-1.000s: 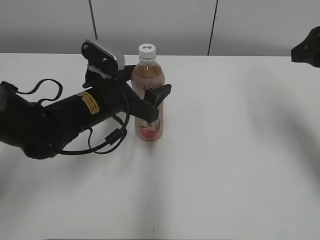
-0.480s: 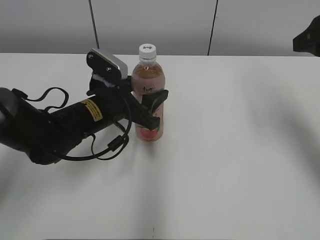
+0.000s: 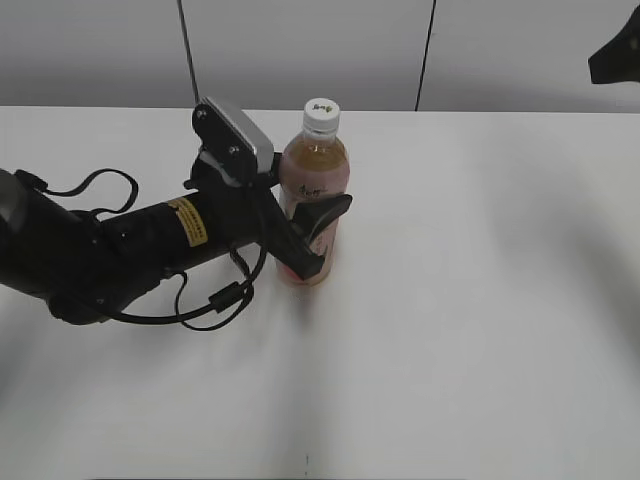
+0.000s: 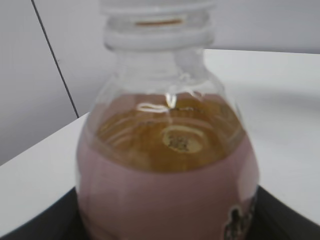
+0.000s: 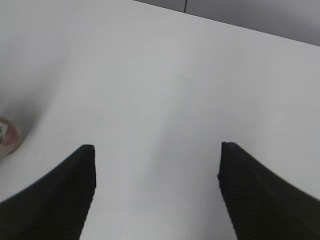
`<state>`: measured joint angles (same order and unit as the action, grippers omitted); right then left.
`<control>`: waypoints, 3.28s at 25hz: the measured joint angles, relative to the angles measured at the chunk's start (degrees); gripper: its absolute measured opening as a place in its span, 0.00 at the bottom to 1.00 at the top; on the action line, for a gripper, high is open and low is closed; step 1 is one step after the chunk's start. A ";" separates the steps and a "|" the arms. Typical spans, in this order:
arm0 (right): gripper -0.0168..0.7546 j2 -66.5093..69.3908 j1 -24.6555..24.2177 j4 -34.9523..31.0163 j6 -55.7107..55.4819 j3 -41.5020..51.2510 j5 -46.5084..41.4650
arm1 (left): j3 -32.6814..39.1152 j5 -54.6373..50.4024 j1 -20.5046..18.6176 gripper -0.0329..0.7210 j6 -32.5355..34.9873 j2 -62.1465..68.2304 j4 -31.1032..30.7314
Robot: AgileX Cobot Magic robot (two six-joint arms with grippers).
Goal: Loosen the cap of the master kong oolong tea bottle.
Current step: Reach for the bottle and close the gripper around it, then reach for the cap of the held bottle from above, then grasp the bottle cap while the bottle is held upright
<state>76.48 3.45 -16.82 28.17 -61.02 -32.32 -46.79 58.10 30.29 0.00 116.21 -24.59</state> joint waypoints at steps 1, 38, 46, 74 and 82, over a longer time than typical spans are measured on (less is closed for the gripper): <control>0.77 0.00 0.00 -0.83 0.47 -1.17 -1.45 | 0.00 -0.75 0.00 0.62 0.00 -0.45 -0.12; 0.73 27.92 18.05 -13.44 -39.08 -40.31 -37.26 | 0.00 -7.47 0.00 0.62 3.76 -4.05 -5.69; 0.65 30.39 19.24 -10.15 -41.19 -40.80 -37.39 | -0.17 -7.75 0.00 0.62 4.31 -4.05 -5.64; 0.64 34.38 23.60 -9.67 -42.47 -40.93 -37.39 | -0.42 -8.23 0.00 0.62 4.48 -4.05 -5.57; 0.64 34.73 23.60 -8.86 -42.72 -43.76 -37.52 | -0.42 -8.23 0.00 0.62 5.09 -4.05 -6.08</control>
<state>111.21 27.05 -25.68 -14.55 -104.78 -69.84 -47.21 49.87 30.29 5.09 112.16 -30.67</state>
